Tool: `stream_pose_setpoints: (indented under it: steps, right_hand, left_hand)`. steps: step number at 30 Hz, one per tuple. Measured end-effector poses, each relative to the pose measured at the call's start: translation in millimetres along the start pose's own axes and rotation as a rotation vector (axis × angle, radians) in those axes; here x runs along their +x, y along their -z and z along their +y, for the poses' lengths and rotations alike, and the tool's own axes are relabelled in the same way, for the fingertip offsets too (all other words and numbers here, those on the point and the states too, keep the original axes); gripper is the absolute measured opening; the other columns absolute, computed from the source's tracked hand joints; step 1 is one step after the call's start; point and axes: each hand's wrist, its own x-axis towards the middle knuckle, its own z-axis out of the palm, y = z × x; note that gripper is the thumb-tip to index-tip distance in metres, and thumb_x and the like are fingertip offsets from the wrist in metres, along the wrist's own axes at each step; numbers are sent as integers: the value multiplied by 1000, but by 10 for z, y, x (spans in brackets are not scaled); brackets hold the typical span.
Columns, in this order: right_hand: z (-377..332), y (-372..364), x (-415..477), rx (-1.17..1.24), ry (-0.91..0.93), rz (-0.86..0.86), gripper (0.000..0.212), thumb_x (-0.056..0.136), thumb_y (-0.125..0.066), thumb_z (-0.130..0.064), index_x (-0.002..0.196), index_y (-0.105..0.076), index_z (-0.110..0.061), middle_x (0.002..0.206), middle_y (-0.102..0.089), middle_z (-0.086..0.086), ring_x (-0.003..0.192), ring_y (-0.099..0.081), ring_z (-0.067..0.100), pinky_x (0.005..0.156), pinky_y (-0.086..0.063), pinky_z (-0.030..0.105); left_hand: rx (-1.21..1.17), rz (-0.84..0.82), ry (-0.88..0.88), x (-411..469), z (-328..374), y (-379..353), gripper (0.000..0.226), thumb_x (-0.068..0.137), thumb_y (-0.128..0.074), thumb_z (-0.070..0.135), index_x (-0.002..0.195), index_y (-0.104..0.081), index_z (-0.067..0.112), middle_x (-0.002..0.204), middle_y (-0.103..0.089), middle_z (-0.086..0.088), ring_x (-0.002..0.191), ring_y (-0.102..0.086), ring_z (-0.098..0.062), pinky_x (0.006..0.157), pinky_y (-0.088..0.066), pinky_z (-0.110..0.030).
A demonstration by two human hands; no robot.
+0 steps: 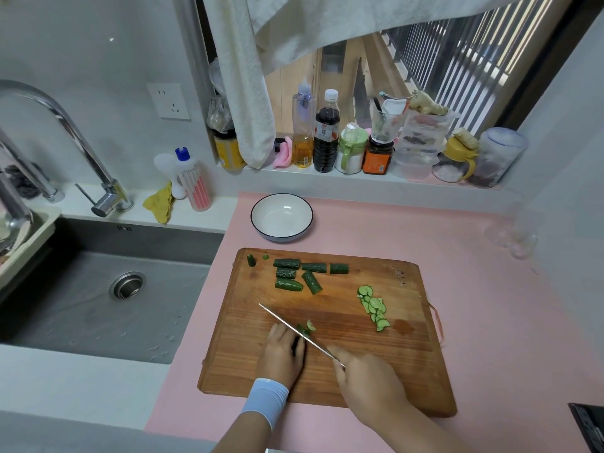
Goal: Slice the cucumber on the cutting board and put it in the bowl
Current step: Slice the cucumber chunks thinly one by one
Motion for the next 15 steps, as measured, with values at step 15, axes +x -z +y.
stream_pose_setpoints:
  steps: [15]
  right_hand:
    - [10,-38,111,-22,-36,-41,31,101,-37,-36,124,-58,-32,99,-73,1,94,-67,27,77,-50,35]
  left_hand:
    - [5,5,22,-16,14,-6,19,87,-53,21,93,-70,14,90,-63,-1,85,-53,-19,85,-44,-23]
